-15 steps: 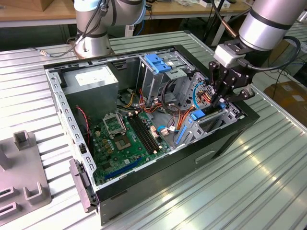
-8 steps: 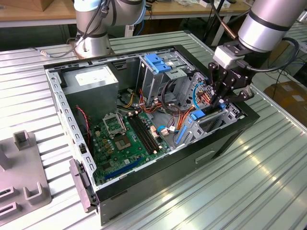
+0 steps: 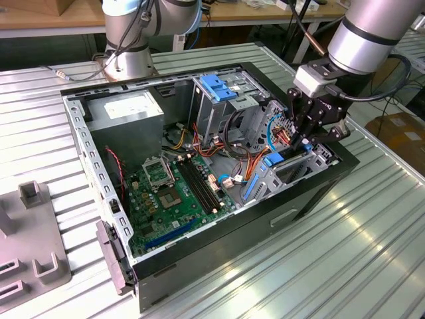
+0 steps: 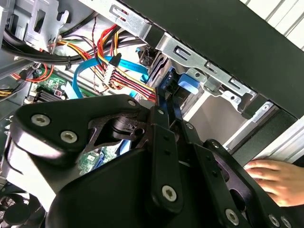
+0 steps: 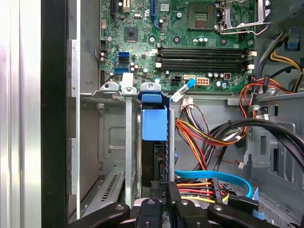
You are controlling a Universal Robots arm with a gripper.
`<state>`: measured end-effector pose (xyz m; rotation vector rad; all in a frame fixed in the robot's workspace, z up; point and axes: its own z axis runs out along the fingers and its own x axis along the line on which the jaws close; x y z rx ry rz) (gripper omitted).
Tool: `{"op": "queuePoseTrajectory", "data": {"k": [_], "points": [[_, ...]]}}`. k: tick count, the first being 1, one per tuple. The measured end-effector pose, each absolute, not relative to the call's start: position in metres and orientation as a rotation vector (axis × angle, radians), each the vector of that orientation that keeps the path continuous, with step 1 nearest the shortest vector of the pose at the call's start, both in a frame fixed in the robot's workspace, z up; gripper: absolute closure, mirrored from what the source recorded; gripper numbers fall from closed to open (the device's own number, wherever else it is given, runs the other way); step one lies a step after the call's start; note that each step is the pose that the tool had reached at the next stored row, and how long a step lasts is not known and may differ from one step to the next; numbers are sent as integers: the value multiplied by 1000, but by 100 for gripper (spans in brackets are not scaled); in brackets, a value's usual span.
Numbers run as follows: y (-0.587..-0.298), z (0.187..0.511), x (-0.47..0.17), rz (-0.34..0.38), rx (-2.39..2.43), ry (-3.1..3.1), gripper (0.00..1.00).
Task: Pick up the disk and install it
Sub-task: 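Insert the first disk wire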
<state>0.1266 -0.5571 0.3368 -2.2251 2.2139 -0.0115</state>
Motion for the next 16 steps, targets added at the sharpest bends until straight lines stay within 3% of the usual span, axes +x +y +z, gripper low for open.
{"op": "queuePoseTrajectory", "data": {"k": [3, 4, 10, 12, 13, 16], "points": [[-557, 336, 127, -9, -2224, 2213, 81], [-557, 337, 127, -11, -2225, 2214, 75], [-557, 350, 127, -11, -2225, 2214, 75], [-557, 351, 127, -11, -2225, 2214, 76], [-557, 351, 127, -11, -2225, 2214, 89], [-557, 352, 127, -11, -2225, 2214, 90]]}}
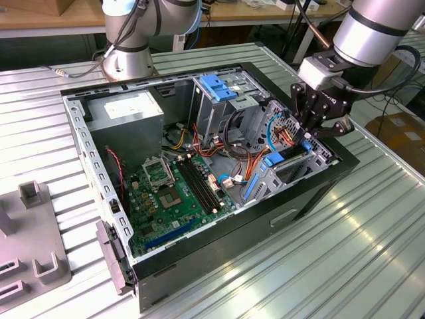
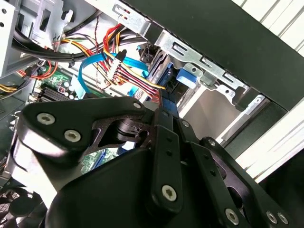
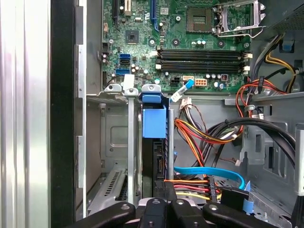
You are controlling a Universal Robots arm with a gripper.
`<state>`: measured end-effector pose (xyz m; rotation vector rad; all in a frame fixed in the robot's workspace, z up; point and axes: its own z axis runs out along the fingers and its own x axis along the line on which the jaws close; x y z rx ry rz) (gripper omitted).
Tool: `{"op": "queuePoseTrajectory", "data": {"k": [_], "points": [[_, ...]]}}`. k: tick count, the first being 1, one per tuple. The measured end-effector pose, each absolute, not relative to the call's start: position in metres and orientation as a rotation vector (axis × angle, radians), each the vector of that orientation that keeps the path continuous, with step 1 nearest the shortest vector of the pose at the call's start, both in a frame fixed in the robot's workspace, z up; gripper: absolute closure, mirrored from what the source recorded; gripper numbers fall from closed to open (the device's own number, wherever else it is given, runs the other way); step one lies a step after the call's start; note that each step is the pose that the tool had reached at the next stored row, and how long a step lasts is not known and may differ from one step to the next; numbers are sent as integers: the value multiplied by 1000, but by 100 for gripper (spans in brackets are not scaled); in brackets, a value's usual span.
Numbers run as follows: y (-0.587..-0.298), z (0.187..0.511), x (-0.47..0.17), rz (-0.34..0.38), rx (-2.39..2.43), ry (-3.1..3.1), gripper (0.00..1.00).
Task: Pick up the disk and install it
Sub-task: 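Insert the first disk wire, then insert the second disk wire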
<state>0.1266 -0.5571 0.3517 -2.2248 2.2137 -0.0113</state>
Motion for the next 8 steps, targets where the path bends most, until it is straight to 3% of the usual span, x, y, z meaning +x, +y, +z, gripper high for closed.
{"op": "queuePoseTrajectory", "data": {"k": [8], "points": [[-557, 354, 127, -11, -2225, 2214, 90]]}}
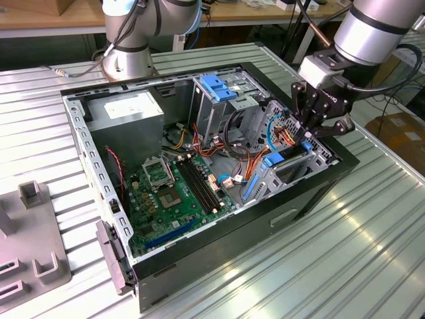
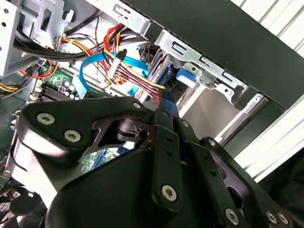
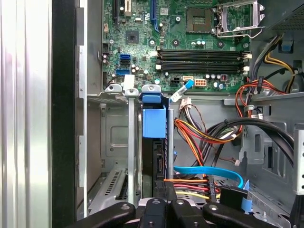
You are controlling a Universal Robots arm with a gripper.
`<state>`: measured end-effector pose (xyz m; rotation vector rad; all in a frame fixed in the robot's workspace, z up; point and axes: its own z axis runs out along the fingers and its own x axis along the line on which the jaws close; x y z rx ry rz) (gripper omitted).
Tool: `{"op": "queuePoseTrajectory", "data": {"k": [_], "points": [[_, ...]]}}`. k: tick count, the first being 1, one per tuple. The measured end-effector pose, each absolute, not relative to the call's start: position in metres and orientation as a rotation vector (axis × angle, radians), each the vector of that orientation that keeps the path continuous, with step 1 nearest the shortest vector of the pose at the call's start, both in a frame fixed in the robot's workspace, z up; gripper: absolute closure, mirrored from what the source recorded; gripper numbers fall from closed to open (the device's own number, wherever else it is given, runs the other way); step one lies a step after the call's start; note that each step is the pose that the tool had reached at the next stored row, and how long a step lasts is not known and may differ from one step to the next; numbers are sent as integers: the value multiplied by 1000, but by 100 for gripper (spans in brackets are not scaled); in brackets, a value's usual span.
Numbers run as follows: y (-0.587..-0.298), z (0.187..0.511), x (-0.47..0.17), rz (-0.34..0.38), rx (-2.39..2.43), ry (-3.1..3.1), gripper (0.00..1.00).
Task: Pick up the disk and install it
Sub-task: 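Insert the second disk wire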
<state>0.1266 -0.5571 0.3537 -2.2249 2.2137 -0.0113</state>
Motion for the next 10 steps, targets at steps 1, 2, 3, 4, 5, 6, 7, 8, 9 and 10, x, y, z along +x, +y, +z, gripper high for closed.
{"op": "queuePoseTrajectory", "data": {"k": [1, 2, 3, 4, 5, 6, 7, 8, 9, 10], "points": [[-557, 354, 127, -11, -2225, 2214, 90], [-557, 354, 127, -11, -2225, 2214, 90], [-557, 355, 127, -11, -2225, 2214, 90], [-557, 355, 127, -11, -2225, 2214, 90], [-557, 355, 127, -11, -2225, 2214, 90], [-557, 358, 127, -11, -2225, 2214, 90], [-557, 363, 127, -11, -2225, 2214, 90], [-557, 374, 127, -11, -2225, 2214, 90], [-556, 380, 127, -10, -2225, 2214, 90], [-550, 386, 126, -10, -2226, 2214, 90]]}}
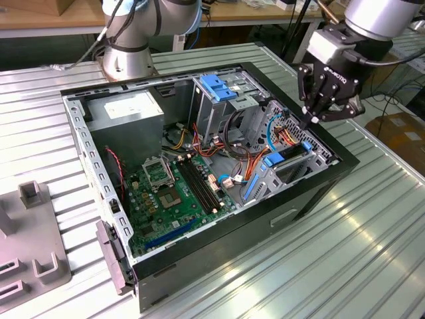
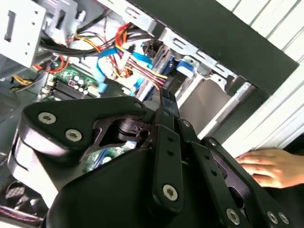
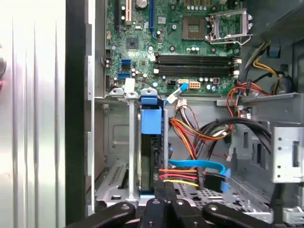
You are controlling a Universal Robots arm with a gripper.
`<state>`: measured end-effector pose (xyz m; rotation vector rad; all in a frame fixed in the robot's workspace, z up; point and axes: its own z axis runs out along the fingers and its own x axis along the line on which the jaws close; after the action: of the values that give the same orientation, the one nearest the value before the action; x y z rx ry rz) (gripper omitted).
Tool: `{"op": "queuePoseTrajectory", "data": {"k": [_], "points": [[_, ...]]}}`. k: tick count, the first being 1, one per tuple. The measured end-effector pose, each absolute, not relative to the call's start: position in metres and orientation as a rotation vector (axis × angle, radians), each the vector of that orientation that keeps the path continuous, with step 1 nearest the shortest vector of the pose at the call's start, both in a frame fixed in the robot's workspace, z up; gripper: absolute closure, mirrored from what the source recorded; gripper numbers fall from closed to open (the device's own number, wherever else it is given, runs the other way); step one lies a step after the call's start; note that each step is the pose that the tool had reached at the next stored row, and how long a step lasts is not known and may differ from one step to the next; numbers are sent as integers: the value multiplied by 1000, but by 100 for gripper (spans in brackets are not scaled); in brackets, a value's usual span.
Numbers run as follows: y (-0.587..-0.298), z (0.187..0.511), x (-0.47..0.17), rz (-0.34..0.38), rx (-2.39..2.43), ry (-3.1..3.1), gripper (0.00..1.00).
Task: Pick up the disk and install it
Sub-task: 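Insert the second disk wire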
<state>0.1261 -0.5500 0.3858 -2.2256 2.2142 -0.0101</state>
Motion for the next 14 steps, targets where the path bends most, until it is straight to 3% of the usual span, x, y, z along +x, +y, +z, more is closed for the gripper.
{"op": "queuePoseTrajectory", "data": {"k": [7, 14], "points": [[-503, 390, 116, -19, -2233, 2220, 90], [-493, 399, 116, -58, -2252, 2238, 90]]}}
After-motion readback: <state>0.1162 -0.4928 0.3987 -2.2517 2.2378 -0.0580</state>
